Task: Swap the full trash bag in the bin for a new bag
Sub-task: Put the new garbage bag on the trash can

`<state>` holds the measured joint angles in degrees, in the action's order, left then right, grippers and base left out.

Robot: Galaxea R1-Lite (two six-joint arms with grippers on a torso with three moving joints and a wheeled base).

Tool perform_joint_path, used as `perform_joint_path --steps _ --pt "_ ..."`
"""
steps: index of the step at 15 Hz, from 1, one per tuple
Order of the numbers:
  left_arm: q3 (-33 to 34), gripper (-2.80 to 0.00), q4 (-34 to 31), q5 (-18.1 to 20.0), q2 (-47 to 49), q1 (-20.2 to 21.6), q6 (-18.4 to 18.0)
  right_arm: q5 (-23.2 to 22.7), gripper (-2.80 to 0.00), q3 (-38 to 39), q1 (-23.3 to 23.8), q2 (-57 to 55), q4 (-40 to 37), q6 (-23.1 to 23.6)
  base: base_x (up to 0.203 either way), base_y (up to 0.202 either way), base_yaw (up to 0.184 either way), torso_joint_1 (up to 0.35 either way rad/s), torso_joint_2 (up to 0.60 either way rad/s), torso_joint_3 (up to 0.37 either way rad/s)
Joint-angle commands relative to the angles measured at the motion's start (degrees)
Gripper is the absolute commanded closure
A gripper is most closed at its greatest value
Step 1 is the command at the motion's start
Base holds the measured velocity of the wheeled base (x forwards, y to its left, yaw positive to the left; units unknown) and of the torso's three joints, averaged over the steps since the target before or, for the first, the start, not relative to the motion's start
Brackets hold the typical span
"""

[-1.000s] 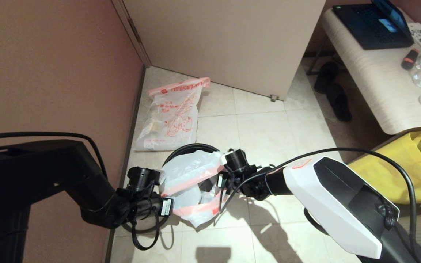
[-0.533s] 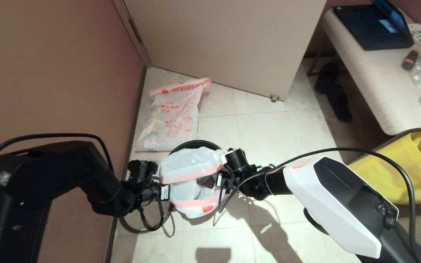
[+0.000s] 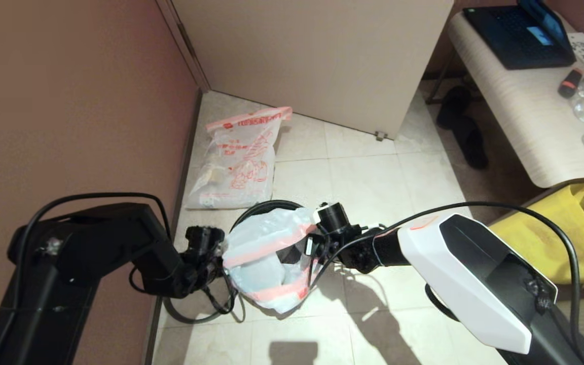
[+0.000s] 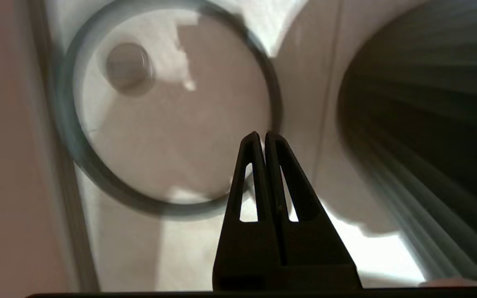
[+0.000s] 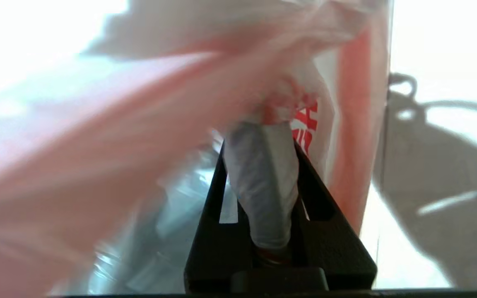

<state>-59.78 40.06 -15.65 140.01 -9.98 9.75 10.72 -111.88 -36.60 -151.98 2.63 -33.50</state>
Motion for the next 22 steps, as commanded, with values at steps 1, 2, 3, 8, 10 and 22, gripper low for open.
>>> perform_joint_path --steps 1,2,3,8,10,22 --pt "3.81 0.0 -0.02 1.81 -3.63 -0.84 0.29 -0.08 0.0 -0.01 0.21 0.13 0.36 -0.43 0.0 0.0 0.0 0.0 0.0 0.0" --pt "6.71 0.0 -0.04 3.8 -6.33 -1.57 0.29 -0.08 0.0 -0.01 0.21 0.19 0.36 -0.43 0.0 0.0 0.0 0.0 0.0 0.0" --pt "9.0 0.0 -0.02 5.26 -8.71 -2.23 0.28 -0.08 0.0 -0.01 0.21 0.26 0.36 -0.43 0.0 0.0 0.0 0.0 0.0 0.0" --pt "20.24 0.0 -0.24 6.51 -22.72 -3.59 0.12 0.01 0.0 0.11 -0.05 0.37 0.42 -0.28 0.0 0.0 0.0 0.0 0.0 0.0" --pt "26.96 0.0 -2.31 5.68 -27.55 -4.26 0.09 0.58 0.0 0.08 -0.49 0.37 0.45 -0.12 0.0 0.0 0.0 0.0 0.0 0.0" --pt "27.86 0.0 -0.25 6.41 -29.09 -5.73 0.97 2.29 0.0 -0.27 1.09 0.72 1.94 1.15 0.0 0.0 0.0 0.0 0.0 0.0"
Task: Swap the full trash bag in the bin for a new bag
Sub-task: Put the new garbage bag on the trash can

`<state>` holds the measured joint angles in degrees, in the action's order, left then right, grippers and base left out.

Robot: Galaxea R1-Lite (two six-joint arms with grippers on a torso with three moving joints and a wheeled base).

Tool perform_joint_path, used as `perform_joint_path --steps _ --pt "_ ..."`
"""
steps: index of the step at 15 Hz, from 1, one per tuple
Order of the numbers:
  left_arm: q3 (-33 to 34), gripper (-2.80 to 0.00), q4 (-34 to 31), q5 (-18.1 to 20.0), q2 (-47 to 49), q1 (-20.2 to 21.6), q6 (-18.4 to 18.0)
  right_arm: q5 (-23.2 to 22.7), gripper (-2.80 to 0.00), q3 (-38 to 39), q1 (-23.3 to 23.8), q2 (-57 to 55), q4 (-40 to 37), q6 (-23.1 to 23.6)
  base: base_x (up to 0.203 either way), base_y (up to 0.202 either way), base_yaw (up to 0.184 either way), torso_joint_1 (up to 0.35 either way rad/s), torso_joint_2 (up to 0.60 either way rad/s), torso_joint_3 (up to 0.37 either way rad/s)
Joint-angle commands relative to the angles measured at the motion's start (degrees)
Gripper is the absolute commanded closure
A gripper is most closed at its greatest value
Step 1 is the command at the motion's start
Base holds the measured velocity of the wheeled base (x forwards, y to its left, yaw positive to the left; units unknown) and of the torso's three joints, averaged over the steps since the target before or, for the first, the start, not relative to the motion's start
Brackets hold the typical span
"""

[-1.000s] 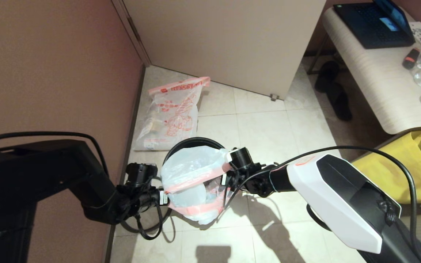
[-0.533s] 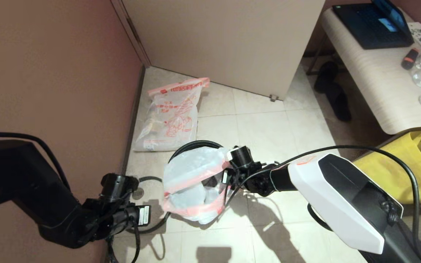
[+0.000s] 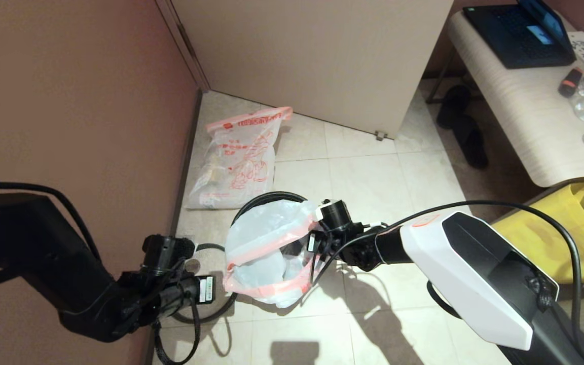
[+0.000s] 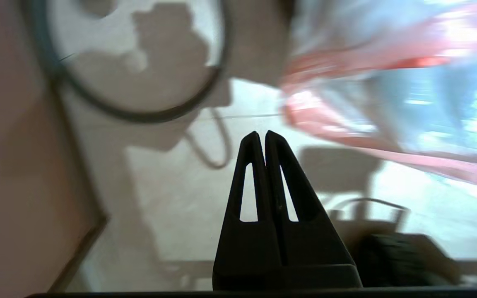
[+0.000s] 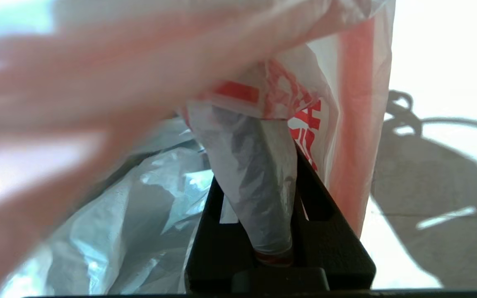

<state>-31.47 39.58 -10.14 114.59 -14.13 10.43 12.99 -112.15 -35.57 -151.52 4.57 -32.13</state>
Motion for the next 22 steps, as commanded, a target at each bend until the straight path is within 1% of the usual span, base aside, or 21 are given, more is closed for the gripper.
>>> perform_joint_path --steps 1,2,3,4,6,8,11,13,18,19,21,22 --pt "-1.39 0.0 0.15 3.64 -5.72 -3.36 1.51 0.02 0.0 0.01 0.07 0.26 0.0 -0.21 0.0 0.0 0.0 0.0 0.0 0.0" --pt "-2.74 0.0 0.08 7.55 -6.4 -4.31 2.34 0.02 0.0 0.01 0.07 0.26 0.0 -0.28 0.0 0.0 0.0 0.0 0.0 0.0" --pt "-4.59 0.0 0.1 9.68 -5.63 -4.72 2.57 0.02 0.0 0.01 0.07 0.26 0.0 -0.24 0.0 0.0 0.0 0.0 0.0 0.0" --pt "-6.39 0.0 0.15 10.46 -3.53 -5.2 2.68 0.02 0.0 0.01 0.07 0.17 0.0 -0.3 0.0 0.0 0.0 0.0 0.0 0.0" --pt "-10.19 0.0 0.1 10.97 -0.06 -7.01 2.74 0.02 0.0 0.01 0.07 0.08 0.0 -0.3 0.0 0.0 0.0 0.0 0.0 0.0" --pt "-12.15 0.0 -0.02 11.1 2.19 -9.5 2.75 0.02 0.0 0.01 0.07 -0.01 0.0 -0.3 0.0 0.0 0.0 0.0 0.0 0.0" --pt "-11.83 0.0 -0.24 11.26 3.0 -11.74 2.74 -0.05 0.0 0.01 0.15 -0.09 0.0 -0.3 0.0 0.0 0.0 0.0 0.0 0.0" --pt "-11.46 0.0 -2.41 11.58 3.09 -12.81 2.98 -0.05 0.0 -0.08 0.21 -0.24 0.09 -0.28 0.0 0.0 0.0 0.0 0.0 0.0" --pt "-11.05 0.0 -3.07 12.39 3.71 -13.1 3.46 -0.07 0.0 -0.08 0.55 -0.62 0.09 0.41 0.0 0.0 0.0 0.0 0.0 0.0" --pt "-10.36 0.0 -3.04 12.96 3.57 -13.12 3.46 -0.15 0.0 -0.08 0.77 -0.62 0.09 0.41 0.0 0.0 0.0 0.0 0.0 0.0" --pt "-8.66 0.0 -3.04 15.54 2.81 -13.2 3.42 -0.15 0.0 -0.1 0.86 -0.69 0.09 0.49 0.0 0.0 0.0 0.0 0.0 0.0" --pt "-8.07 0.0 -3.02 15.85 2.5 -13.29 3.29 -0.17 0.0 -0.1 0.87 -0.71 0.09 0.49 0.0 0.0 0.0 0.0 0.0 0.0"
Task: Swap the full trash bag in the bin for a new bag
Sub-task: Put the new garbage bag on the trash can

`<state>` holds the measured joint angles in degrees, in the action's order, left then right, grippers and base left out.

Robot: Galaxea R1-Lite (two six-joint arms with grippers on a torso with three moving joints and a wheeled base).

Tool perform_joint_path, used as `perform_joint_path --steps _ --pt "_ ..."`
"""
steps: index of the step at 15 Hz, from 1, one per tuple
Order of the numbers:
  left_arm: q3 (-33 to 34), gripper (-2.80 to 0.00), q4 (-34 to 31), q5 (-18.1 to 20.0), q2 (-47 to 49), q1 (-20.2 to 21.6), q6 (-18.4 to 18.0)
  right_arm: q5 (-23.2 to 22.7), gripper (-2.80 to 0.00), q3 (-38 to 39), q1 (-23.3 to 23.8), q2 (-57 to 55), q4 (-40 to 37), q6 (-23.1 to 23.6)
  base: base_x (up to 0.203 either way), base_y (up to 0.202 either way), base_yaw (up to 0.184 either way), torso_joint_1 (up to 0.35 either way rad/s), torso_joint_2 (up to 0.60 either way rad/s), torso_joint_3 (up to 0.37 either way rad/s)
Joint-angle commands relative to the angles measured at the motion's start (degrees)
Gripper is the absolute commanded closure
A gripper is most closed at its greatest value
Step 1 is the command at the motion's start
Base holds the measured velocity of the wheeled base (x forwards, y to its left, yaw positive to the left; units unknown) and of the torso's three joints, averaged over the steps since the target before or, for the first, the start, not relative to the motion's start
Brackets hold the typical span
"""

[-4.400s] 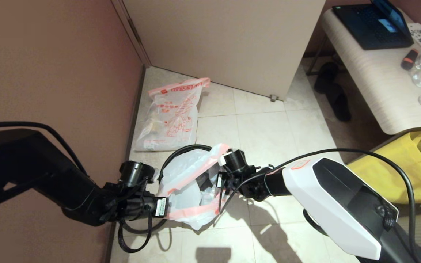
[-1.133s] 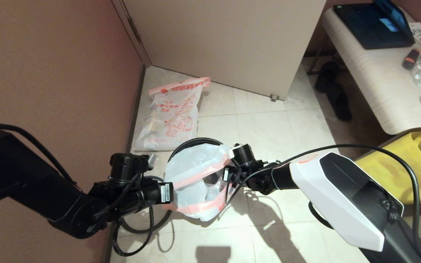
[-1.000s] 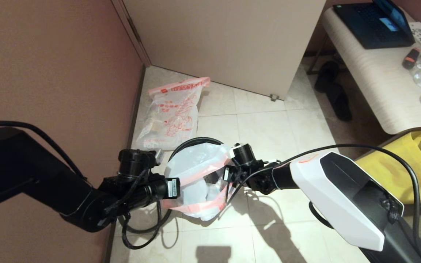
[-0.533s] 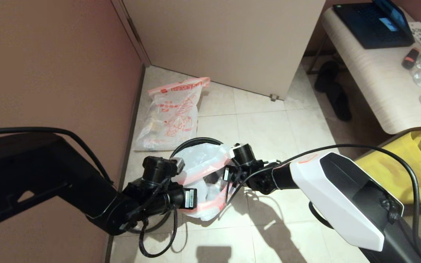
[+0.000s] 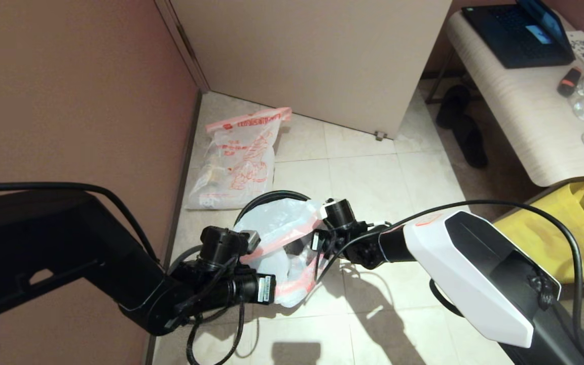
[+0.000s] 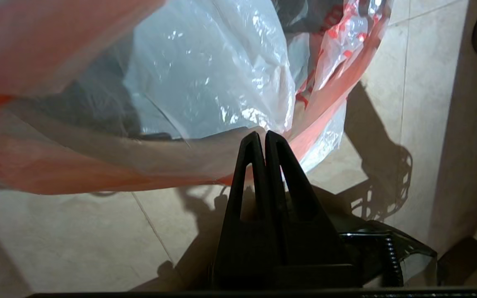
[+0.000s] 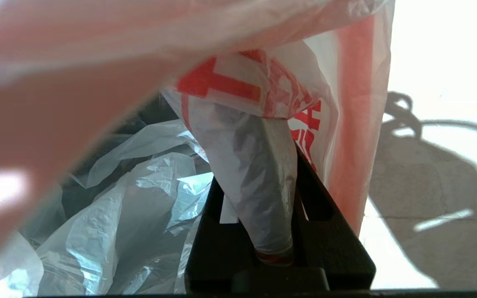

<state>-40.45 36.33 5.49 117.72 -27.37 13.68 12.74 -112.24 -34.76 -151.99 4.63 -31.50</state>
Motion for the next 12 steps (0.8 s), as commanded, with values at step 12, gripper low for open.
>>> perform_joint_path --steps 12 --pt "3.11 0.0 0.32 1.37 4.42 1.7 -2.77 -1.23 0.0 -0.09 1.27 -0.32 2.4 0.31 0.0 0.0 0.0 0.0 0.0 0.0"
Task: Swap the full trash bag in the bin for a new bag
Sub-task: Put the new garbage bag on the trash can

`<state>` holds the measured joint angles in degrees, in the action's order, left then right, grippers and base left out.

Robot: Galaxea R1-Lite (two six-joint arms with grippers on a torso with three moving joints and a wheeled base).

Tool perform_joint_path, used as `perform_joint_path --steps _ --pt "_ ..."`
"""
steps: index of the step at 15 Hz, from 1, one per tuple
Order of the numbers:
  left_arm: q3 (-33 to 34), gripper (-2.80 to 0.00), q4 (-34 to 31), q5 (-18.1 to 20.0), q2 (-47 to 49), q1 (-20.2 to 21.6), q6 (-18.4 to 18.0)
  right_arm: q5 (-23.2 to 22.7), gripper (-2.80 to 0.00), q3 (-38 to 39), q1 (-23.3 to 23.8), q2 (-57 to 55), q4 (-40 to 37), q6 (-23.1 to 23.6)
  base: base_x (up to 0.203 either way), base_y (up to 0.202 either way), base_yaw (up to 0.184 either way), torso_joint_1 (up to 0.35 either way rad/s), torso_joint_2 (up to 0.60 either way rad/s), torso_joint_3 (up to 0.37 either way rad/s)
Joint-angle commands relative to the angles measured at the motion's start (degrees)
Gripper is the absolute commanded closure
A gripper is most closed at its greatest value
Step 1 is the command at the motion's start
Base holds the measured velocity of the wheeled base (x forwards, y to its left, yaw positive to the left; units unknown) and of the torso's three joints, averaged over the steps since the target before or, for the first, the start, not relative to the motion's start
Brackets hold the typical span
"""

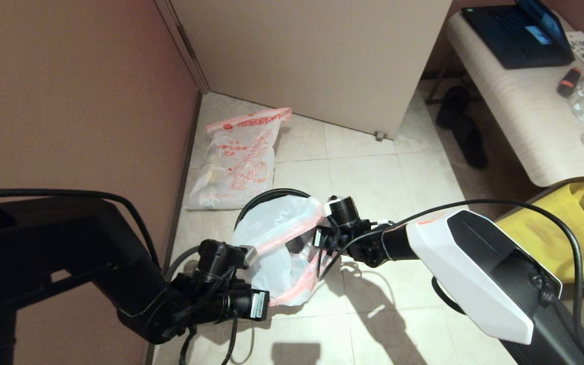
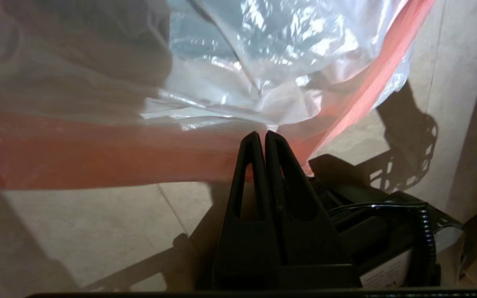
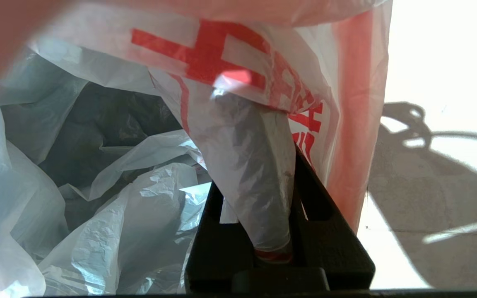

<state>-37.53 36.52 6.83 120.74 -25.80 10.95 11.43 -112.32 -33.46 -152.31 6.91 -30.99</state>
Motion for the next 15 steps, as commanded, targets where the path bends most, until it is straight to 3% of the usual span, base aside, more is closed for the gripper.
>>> perform_joint_path --steps 1,7,11,15 --pt "0.22 0.0 0.21 0.02 2.33 0.13 -0.57 0.08 0.0 0.0 -0.02 -0.01 0.06 -0.12 0.0 0.0 0.0 0.0 0.0 0.0" --pt "0.19 0.0 0.37 -0.33 5.31 0.41 -2.99 -1.36 0.0 0.0 0.59 0.7 0.03 -0.62 0.0 0.0 0.0 0.0 0.0 0.0" --pt "-5.14 0.0 0.24 -2.72 10.59 4.81 -5.94 -1.5 0.0 0.0 0.59 1.23 -0.14 -1.27 0.0 0.0 0.0 0.0 0.0 0.0" --pt "-10.83 0.0 0.29 -7.27 13.28 6.64 -3.71 -1.85 0.0 0.09 0.59 1.49 -0.14 -1.27 0.0 0.0 0.0 0.0 0.0 0.0"
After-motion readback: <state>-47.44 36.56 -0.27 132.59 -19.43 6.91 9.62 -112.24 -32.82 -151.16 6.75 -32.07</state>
